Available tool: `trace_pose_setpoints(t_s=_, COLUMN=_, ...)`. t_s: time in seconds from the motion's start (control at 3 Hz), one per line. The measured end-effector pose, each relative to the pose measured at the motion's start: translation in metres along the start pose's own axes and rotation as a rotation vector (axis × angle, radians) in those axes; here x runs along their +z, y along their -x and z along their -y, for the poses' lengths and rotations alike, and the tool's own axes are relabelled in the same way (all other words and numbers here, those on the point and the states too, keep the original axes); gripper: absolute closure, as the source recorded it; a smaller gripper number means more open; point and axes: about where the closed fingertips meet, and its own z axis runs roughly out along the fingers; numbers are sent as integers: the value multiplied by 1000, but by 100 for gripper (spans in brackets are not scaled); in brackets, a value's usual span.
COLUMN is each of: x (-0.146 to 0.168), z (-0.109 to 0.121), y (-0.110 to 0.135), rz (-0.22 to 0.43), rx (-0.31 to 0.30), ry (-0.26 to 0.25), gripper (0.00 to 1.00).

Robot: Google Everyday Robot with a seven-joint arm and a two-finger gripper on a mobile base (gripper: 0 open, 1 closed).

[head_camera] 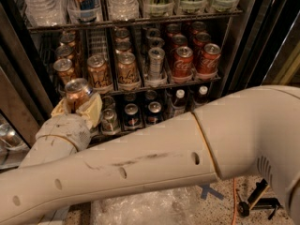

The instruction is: Pick orange can from middle shelf of fridge

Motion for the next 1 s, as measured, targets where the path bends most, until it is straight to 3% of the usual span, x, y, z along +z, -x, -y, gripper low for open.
trace_pose_setpoints(t_s=1.0, x=-68, z=-4, y=-35, rz=-133, rx=-36, ry=21, gripper=100)
